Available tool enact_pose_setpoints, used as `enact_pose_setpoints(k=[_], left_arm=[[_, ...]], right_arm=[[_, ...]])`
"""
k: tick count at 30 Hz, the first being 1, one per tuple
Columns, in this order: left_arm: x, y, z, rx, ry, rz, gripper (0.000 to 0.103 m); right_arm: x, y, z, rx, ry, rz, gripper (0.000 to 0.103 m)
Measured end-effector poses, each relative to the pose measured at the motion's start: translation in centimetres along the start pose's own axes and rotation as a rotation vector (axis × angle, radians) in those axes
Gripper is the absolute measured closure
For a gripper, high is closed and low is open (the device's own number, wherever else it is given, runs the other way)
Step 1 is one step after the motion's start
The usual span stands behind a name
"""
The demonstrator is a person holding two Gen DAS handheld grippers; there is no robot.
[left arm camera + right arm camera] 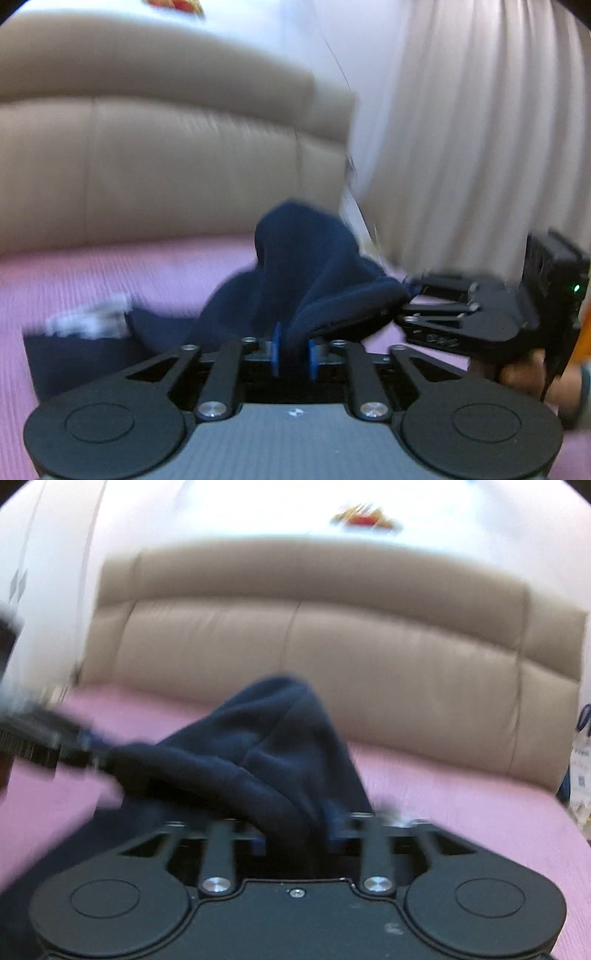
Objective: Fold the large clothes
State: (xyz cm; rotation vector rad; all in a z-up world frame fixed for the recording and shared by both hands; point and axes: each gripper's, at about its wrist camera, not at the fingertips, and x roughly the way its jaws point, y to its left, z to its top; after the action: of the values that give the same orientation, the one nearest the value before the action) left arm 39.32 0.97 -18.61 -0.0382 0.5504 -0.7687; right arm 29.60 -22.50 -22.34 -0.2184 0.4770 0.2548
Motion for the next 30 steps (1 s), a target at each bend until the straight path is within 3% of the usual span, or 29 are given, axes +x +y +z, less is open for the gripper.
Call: enact_pose_setpoints(k=[3, 4, 8, 13, 16, 18, 21, 25, 26, 27, 28, 29, 30], left_arm=[[-0.9, 0.4, -4.0, -0.023, 0.144, 0.030, 0.056], [-1.3, 0.8, -4.8, -0.051, 0.154, 0.039, 0.055], [-1.0, 3.4, -5.5, -0.249, 0.129, 0.034, 0.051], [2.8, 5.7, -4.4, -0.519, 0.142, 0.001, 0.046], [4.0, 7.6, -4.7, -0.781, 0.095, -0.099, 0.046], [4.3, 8.3, -4.7, -0.885, 0.095, -0.147, 0.036], [5.2, 8.6, -4.8, -0.947, 0.163, -0.124, 0.033], [8.2, 9.0, -5.3, -1.033, 0.240, -0.114, 0.031], [9.8, 9.3, -5.8, -1.081, 0.278, -0.124, 0.035], [11.0, 9.4, -6.1, -1.116, 0.292, -0.127, 0.054], [11.9, 9.3, -6.2, -1.117, 0.300, -0.130, 0.068], [12.6, 9.2, -6.3, -1.099, 0.320, -0.106, 0.096], [12.5, 9.0, -5.9, -1.083, 0.315, -0.068, 0.096]], right_arm=[[-1.3, -0.3, -4.7, 0.033, 0.168, 0.026, 0.029], [-1.3, -0.8, -5.4, 0.066, 0.195, 0.020, 0.029], [-0.6, -3.7, -4.7, 0.361, 0.225, 0.016, 0.028], [2.9, -8.1, -1.3, 0.801, 0.272, 0.094, 0.028], [5.2, -9.7, -0.6, 1.022, 0.354, 0.133, 0.026], [6.2, -10.7, -0.8, 1.147, 0.419, 0.117, 0.026], [7.9, -11.1, -1.5, 1.240, 0.516, 0.093, 0.026], [11.7, -10.3, -2.4, 1.249, 0.565, 0.110, 0.028], [12.3, -10.1, -2.4, 1.242, 0.568, 0.118, 0.049], [12.7, -9.9, -2.2, 1.224, 0.573, 0.125, 0.088], [12.3, -9.7, -1.8, 1.208, 0.570, 0.116, 0.094], [11.7, -9.7, -1.0, 1.187, 0.526, 0.118, 0.094], [10.5, -9.7, -0.3, 1.157, 0.464, 0.140, 0.094]])
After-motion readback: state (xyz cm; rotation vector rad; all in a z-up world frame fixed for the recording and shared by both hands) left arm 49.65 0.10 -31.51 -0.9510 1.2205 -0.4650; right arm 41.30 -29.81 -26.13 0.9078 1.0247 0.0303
